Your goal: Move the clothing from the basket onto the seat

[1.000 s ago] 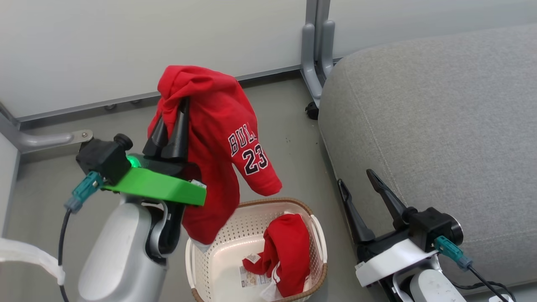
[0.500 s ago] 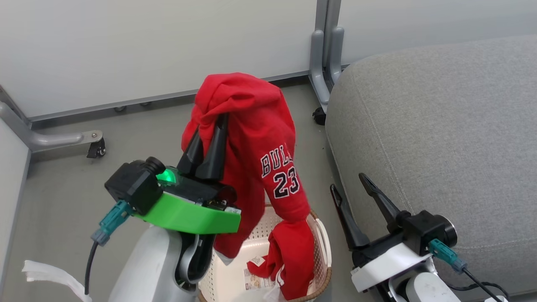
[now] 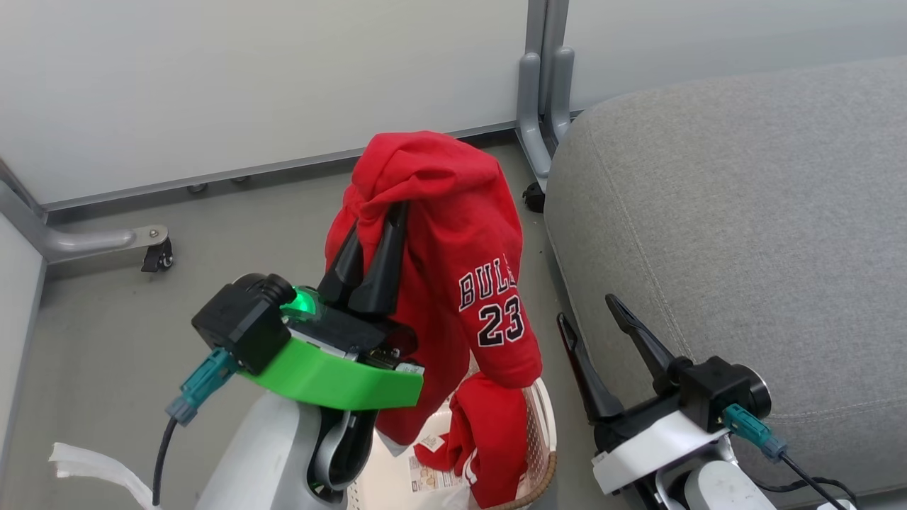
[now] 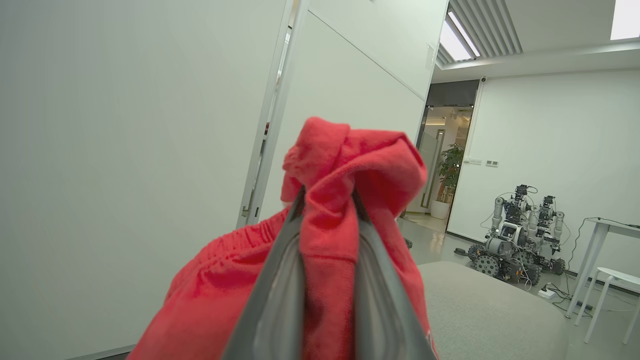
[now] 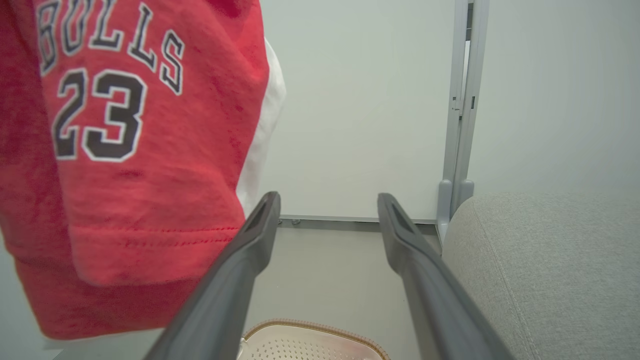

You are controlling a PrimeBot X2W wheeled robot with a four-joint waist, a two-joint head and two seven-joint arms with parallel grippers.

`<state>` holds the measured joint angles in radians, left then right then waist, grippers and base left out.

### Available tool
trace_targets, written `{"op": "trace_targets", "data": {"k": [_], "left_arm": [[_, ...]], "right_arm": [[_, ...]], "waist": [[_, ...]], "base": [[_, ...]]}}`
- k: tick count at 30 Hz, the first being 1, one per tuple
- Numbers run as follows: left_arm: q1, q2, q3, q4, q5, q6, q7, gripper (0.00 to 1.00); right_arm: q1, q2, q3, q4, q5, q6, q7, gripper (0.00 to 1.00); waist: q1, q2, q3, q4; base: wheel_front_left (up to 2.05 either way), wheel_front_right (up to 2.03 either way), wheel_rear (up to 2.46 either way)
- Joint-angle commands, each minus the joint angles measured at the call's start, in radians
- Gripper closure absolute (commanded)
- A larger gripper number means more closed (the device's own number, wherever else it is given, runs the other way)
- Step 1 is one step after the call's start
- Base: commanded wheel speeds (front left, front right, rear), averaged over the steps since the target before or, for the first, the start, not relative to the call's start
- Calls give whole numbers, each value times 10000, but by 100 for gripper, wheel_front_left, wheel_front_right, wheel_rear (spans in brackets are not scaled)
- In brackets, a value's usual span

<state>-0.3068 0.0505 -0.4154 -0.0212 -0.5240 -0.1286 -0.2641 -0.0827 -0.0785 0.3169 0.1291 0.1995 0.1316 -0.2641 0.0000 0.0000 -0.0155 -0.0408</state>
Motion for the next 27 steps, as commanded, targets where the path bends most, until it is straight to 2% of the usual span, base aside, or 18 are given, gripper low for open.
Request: {"op": "trace_targets", "data": {"k": [1,10,16,22,25,27], "left_arm": [[164,13,39,20,94,-27,-7,100],[173,11,161,109,98,-27,-7,100],[184,12,186,211,140,-27,-5,100],[114,15,229,325,236,-28,-5,100],[74,12,173,350,306,-28,-5,100],[44,12,95,346,319,-28,-5,100]], "right_arm": [[131,-3,-6,10,51,-17,-6,0],[27,-168,257,-251,146,-17,-6,0],[-77,-515,1077,-1223,498,-17,-5,0],[-270,-1178,2503,-2163,1057,-16,-6,0],[-483,-1403,2814,-2138,485,-16,-5,0],[-514,-1247,2730,-1992,169,-16,-6,0]], "waist": [[0,0,0,-7],[0,0,4,-30],[0,0,29,-62],[0,0,64,-63],[0,0,72,-57],[0,0,74,-29]], "base": [[0,0,0],[0,0,0],[0,0,0],[0,0,0],[0,0,0],[0,0,0]]}}
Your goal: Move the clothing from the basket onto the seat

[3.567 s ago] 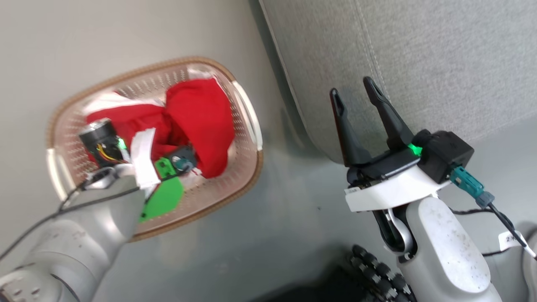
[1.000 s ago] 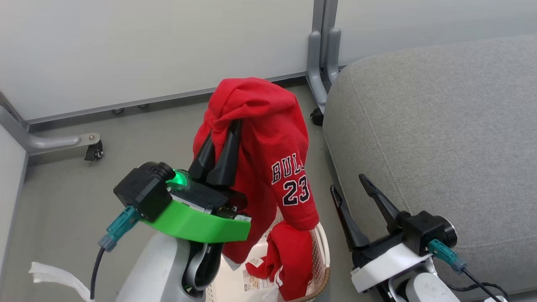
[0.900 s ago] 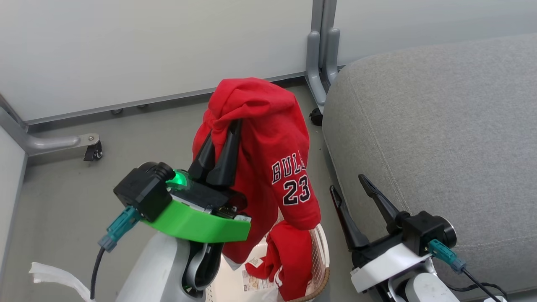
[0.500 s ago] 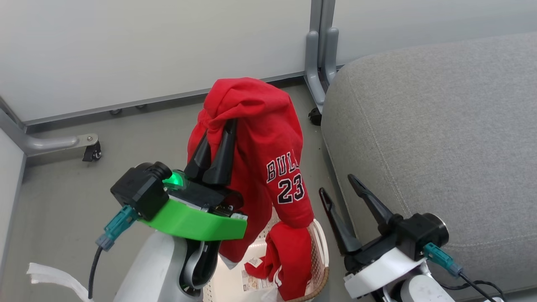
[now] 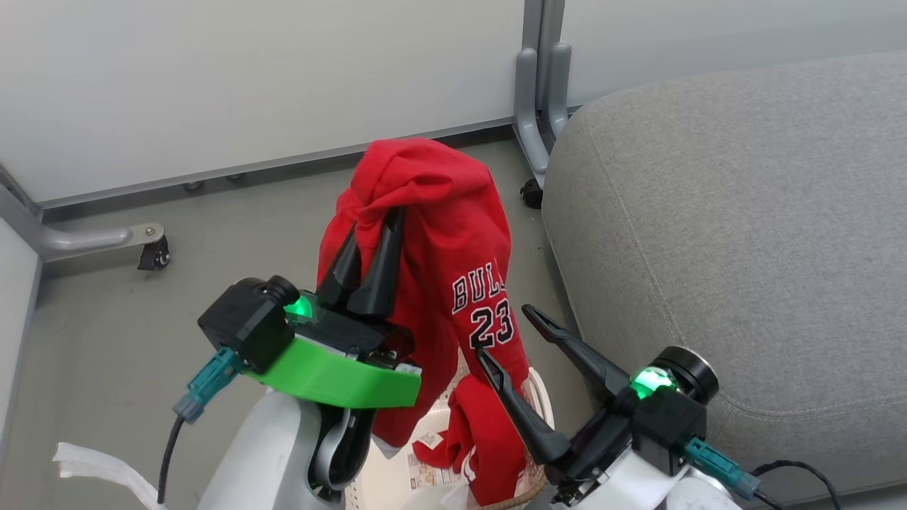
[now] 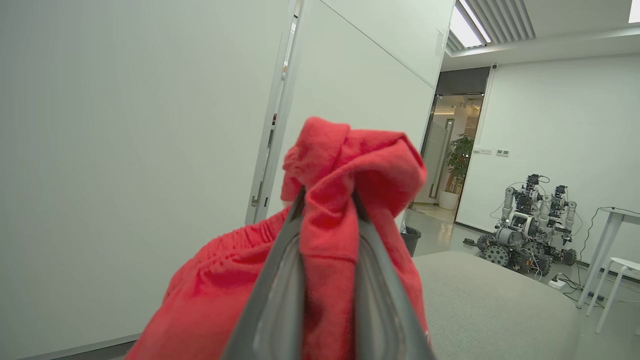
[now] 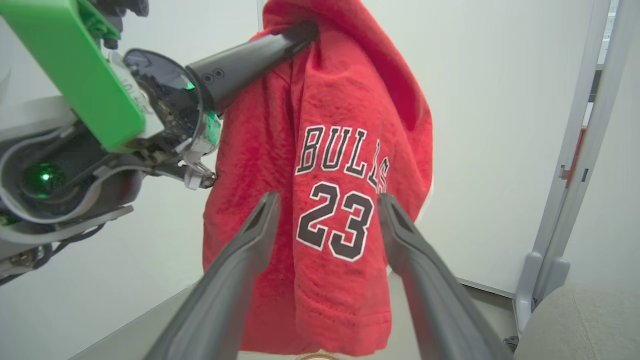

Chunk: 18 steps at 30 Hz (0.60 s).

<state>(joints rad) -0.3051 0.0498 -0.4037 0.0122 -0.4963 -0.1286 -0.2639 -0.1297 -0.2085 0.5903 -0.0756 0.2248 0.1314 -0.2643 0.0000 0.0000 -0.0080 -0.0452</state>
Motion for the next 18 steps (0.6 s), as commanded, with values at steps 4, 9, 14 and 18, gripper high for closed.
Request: {"op": "trace_targets", "data": {"k": [4,9,14,18], "left_arm": [[-35,18,-254,-23,11,-28,-9,100],[-146,16,-731,-184,-145,-28,-9,100],[-160,19,-1243,-290,-236,-27,-7,100],[-198,18,-1594,-268,-259,-27,-7,100]], "right_arm": [[-153,254,-189,493,-602,-14,-4,0],[-260,477,-386,961,-976,-14,-4,0],[-333,670,-639,1411,-1138,-14,-4,0],[-414,827,-665,1643,-1057,-14,-4,0]], "waist": [[0,0,-24,135],[0,0,-41,346],[0,0,-91,520],[0,0,-127,614]], "base": [[0,0,0],[0,0,0],[0,0,0],[0,0,0]]}}
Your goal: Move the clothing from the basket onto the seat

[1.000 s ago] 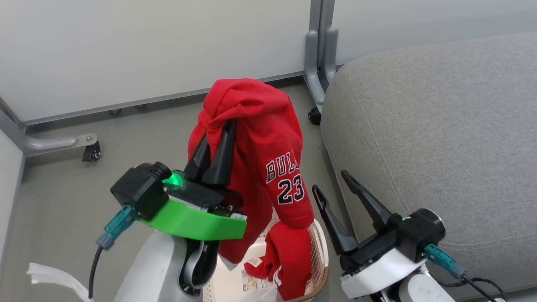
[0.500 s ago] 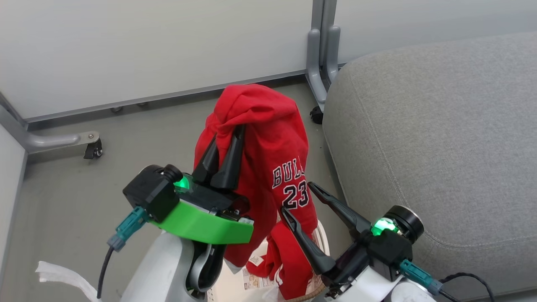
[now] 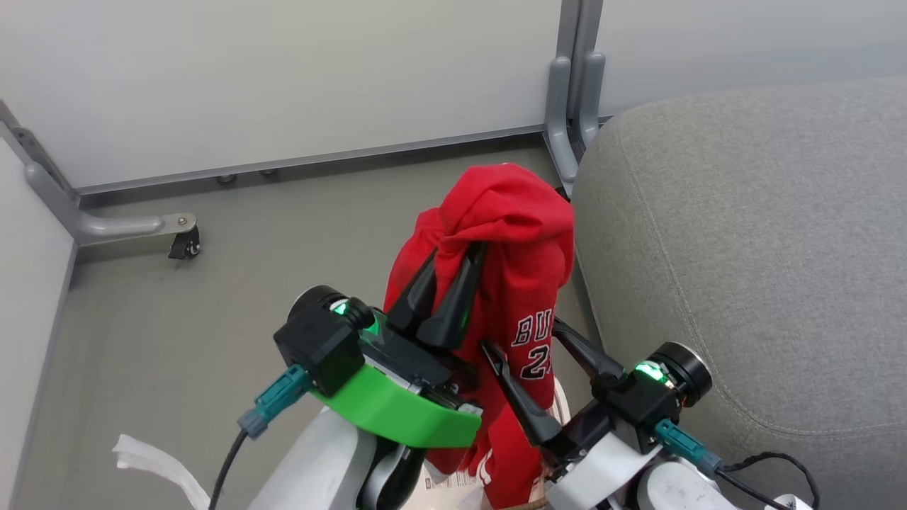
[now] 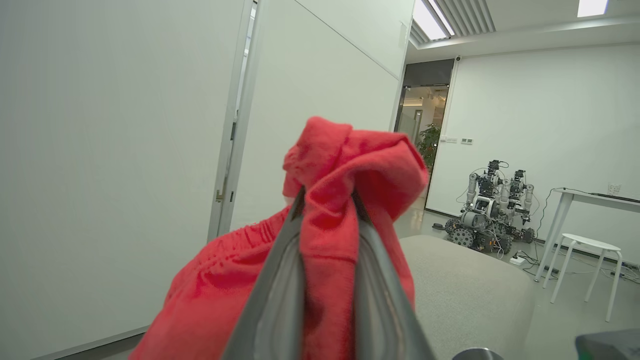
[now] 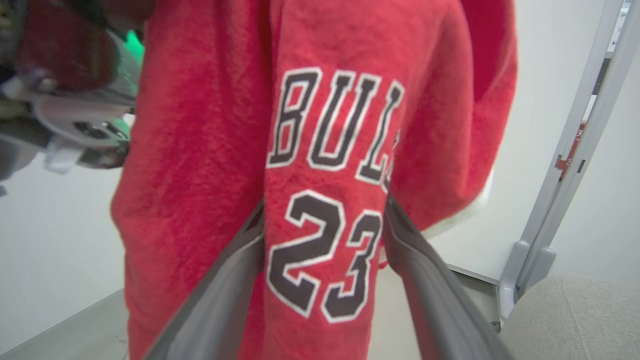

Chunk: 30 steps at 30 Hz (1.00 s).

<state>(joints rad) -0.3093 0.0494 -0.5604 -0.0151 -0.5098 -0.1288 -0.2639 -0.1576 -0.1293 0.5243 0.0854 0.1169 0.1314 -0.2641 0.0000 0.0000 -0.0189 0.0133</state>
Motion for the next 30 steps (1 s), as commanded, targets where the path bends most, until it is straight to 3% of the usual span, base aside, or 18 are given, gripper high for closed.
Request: {"op": "trace_targets", "data": {"k": [1,9,10,11,12,30], "left_arm": [[-169,19,-142,28,-148,-25,-7,100],[-217,22,-492,155,-140,-25,-7,100],[-216,21,-503,160,-145,-25,-7,100],[-218,21,-512,159,-167,-25,-9,100],[-226,21,-515,155,-172,-25,-9,100],[-257,21,-213,151,-186,-25,-9,100]], "right_arm": [[-179,47,87,70,69,-14,-6,0],[-475,91,351,275,233,-14,-6,0],[-499,103,355,289,256,-14,-6,39],[-542,114,354,279,281,-14,-6,96],[-579,121,355,243,322,-14,-6,100],[-461,159,277,149,383,-14,-6,100]], "waist": [[0,0,-26,48],[0,0,-34,83],[0,0,-24,85],[0,0,-7,89],[0,0,9,94],[0,0,91,88]], "base": [[0,0,0],[0,0,0],[0,0,0],[0,0,0],[0,0,0],[0,0,0]]}}
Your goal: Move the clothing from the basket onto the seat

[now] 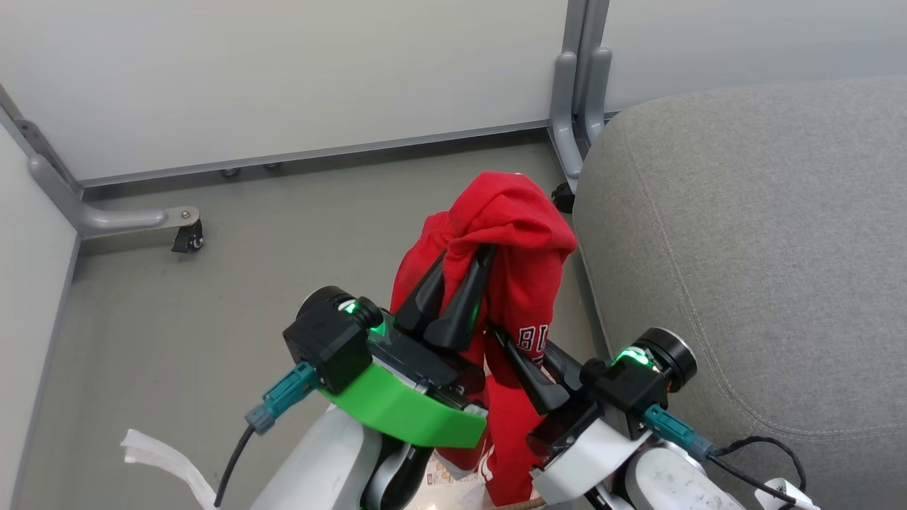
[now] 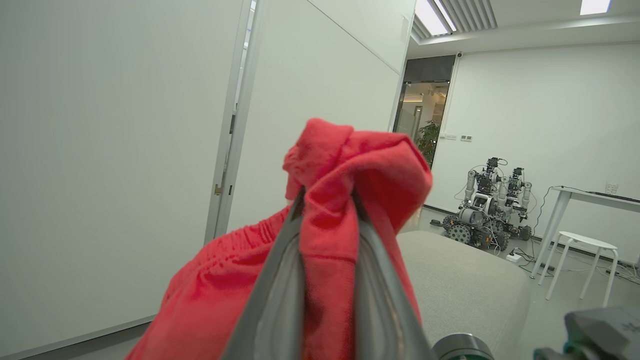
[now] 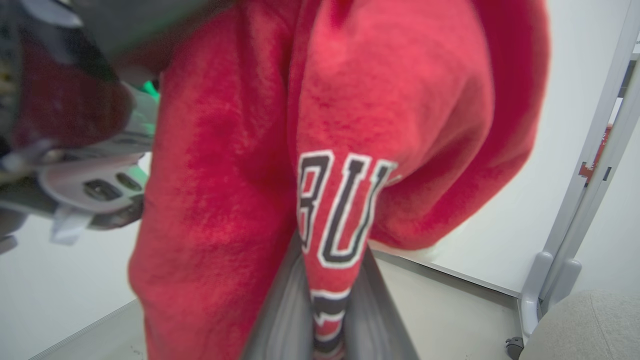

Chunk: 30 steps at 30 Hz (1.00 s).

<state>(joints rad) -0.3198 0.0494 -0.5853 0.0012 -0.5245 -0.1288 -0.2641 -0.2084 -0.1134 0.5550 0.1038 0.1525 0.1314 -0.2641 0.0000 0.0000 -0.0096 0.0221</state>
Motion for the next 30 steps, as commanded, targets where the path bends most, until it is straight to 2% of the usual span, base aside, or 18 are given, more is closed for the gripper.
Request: {"op": "trace_targets", "data": {"k": [1,13,14,15,23,30], "left_arm": [[-149,21,35,-5,-39,-25,-7,100],[-68,21,-4,84,-121,-25,-5,100],[-71,21,-46,154,-116,-25,-5,88],[-81,24,-79,211,-93,-25,-5,0],[-145,81,-308,822,-140,-25,-5,0],[4,240,-43,846,-72,-25,-5,0]], "right_arm": [[45,0,-35,-38,26,-14,-6,100],[109,12,-79,-104,90,-14,-6,100],[114,30,-101,-129,129,-14,-6,100],[118,44,-119,-156,143,-14,-6,100],[179,209,-560,-469,388,-14,-6,100],[265,326,-1110,-757,479,-14,-6,100]], "waist": [[0,0,-6,1],[0,0,-28,38],[0,0,-28,44],[0,0,-28,48],[0,0,-48,54],[0,0,-67,71]], "base": [[0,0,0],[0,0,0],[0,0,0],[0,0,0],[0,0,0],[0,0,0]]}}
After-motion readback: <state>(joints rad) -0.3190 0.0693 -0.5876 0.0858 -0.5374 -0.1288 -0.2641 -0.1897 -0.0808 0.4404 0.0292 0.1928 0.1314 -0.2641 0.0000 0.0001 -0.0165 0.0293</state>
